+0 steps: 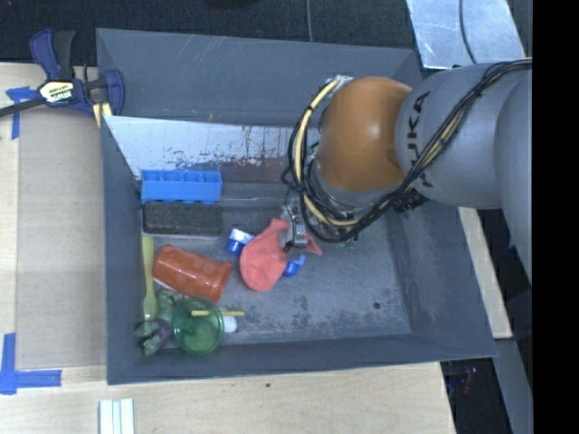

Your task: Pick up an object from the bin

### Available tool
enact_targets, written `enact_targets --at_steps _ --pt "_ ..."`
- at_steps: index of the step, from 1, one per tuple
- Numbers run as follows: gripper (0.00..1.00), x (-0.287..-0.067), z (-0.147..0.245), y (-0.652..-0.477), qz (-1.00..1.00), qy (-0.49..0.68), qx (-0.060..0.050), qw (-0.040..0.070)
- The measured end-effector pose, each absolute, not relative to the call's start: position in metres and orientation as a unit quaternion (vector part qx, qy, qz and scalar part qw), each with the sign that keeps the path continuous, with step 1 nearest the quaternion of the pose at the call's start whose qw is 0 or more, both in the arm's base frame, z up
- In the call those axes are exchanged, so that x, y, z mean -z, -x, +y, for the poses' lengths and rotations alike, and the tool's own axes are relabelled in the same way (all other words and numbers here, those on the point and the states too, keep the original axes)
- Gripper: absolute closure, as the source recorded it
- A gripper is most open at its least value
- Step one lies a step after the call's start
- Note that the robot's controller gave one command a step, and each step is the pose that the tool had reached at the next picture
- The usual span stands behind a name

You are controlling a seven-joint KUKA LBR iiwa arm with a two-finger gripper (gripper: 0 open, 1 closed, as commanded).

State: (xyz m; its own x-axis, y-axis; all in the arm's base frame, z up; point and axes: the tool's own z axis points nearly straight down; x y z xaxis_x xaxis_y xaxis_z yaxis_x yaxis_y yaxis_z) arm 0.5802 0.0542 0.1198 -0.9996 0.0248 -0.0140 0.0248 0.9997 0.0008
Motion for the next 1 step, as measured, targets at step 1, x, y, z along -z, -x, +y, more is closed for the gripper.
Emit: enact_targets --at_steps 1 --pt "1.00 -0.1941 0.0654 -0.5876 1.000 0.026 0.000 0.008"
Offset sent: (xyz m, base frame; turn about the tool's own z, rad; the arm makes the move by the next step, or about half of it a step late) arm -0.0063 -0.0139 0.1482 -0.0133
